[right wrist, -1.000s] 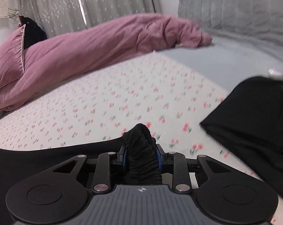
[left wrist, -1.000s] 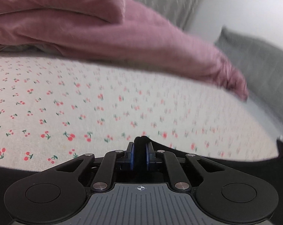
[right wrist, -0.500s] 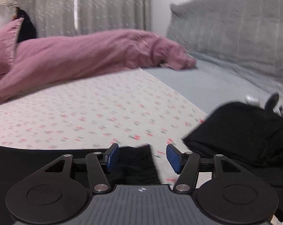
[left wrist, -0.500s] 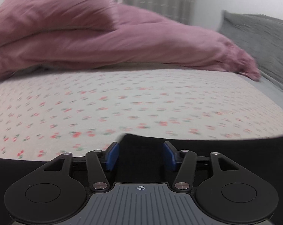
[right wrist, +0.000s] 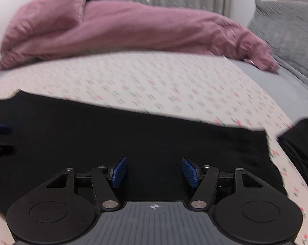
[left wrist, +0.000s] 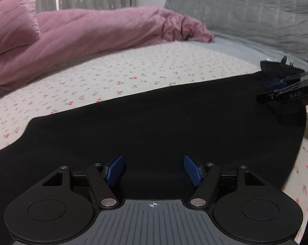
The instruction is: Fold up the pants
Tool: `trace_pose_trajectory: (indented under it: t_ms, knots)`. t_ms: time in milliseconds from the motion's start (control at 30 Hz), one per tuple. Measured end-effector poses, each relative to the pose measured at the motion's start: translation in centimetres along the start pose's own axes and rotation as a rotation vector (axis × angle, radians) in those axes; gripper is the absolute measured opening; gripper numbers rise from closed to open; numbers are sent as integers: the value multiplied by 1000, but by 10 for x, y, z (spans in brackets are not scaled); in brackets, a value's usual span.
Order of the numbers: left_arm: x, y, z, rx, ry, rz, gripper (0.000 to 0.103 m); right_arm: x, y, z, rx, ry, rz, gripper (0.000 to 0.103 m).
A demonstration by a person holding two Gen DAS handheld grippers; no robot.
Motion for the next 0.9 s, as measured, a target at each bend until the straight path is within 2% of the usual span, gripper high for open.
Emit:
trace_pose_trajectory:
  t_ms: [133,267,367,433,500,533,633,700,800,900]
  knots:
    - [17,26,15,5,23,3,69,5,5,-21,-14,-59,-4,60]
    - [34,45,28,13,34,30,75,12,10,-25,-5,-29,-20,59]
    - [43,59,36,-36,5,56,75,16,16,-21,8,-10,-28,59]
    - [44,67,42,-43,47,59,74,13,21,-24,-3,-30,-33,61]
    - [43,74,46,-42,90,52,75,9,27,-31,-19,-86,-52,64]
    - [41,77,47,-34,113,43,75,7,31,-37,-16,-123,-66,69]
    - [36,81,44,10,167,4,79,1,42,-55,43,-214,-119,81]
    - [31,82,41,22,187,-20,81,2,45,-70,81,-282,-134,82]
    - [25,80,37,27,203,-41,83,10,45,-98,153,-410,-115,85]
    - [18,76,36,25,226,-49,86,23,38,-118,189,-493,-54,85]
Point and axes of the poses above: each gripper's, at about its wrist camera, not at the fingertips, and y roughly against the way its jaws point, z to its left, x to its underside, the point moved 5 cm from there along -y, roughly the way its jaws point, and after that the axes turned 6 degrees about x, right-handed, at the moved point
